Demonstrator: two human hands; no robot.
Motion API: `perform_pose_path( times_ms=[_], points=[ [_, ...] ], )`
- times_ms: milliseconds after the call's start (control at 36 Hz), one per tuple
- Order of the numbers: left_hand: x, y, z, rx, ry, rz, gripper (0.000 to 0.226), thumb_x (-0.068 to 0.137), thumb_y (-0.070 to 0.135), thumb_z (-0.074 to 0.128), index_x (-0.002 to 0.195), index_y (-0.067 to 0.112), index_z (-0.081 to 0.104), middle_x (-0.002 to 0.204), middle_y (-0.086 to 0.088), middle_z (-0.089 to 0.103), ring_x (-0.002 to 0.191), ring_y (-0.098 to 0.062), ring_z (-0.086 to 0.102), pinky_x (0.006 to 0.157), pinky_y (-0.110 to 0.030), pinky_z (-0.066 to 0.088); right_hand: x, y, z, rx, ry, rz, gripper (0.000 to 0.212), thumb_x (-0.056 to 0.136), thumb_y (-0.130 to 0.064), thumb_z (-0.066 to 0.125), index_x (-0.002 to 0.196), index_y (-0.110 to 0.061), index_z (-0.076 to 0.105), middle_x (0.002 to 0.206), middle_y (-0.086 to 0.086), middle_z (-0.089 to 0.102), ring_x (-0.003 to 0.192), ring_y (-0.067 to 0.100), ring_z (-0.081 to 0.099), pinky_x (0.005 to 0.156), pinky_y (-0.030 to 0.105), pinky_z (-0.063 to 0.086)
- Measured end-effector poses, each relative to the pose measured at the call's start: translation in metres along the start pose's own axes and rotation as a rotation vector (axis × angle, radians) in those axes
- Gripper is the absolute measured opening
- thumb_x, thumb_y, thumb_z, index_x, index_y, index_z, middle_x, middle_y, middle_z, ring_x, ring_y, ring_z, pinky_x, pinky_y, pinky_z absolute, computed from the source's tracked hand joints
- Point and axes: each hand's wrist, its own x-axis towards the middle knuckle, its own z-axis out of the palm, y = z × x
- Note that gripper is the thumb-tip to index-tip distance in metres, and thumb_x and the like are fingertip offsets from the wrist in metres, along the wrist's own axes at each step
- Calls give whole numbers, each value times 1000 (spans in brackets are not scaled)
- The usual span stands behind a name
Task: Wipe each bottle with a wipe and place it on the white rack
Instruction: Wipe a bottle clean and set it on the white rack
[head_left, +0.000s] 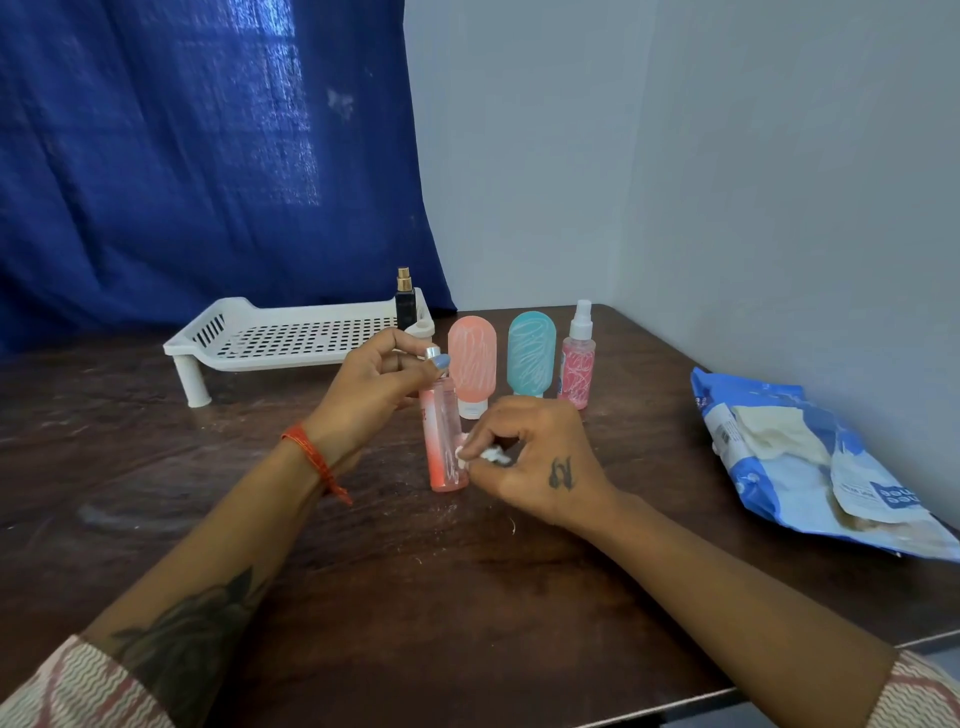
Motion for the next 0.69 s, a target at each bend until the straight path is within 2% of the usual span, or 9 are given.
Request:
perform_pose_path(
  times_ms=[111,250,389,472,611,694],
  points=[
    [0,1,0,-6,-1,-3,14,88,4,59,87,18,56,87,-5,68,79,-11,64,69,-26,47,1,0,1,-43,77,-49,10,71,-5,75,80,-9,75,80,0,71,74,4,63,69,20,54],
    [-1,1,1,-8,5,4,13,87,6,60,87,18,56,83,-3,67,75,-9,63,67,-25,46,0,-3,3,-32,36,-119,12,70,-3,76,81,-10,76,82,2,72,78,4,65,72,21,54],
    [0,1,1,-6,9,3,12,87,7,61,86,18,56,82,-2,67,77,-9,64,70,-26,47,-1,-4,-1,4,-70,-90,7,66,-3,75,71,-9,75,73,2,71,67,7,64,64,21,54],
    [1,0,0,-2,11,-1,12,87,6,61,87,17,56,83,-2,67,78,-10,64,71,-28,47,-1,-2,-1,-43,-54,-70,3,66,-8,73,67,-9,75,70,0,70,64,6,63,60,25,54],
    [2,-2,1,-13,7,0,13,86,5,62,86,16,57,85,-6,68,81,-15,64,73,-30,48,2,-2,1,-60,157,-112,16,74,-8,75,90,-8,75,88,3,72,82,6,65,74,20,54],
    [1,-2,1,-15,12,4,12,84,7,64,86,17,57,89,-12,67,89,-23,65,79,-36,50,2,-3,5,-102,157,-150,23,74,-8,77,97,-9,73,96,4,71,90,10,64,80,23,53]
  ],
)
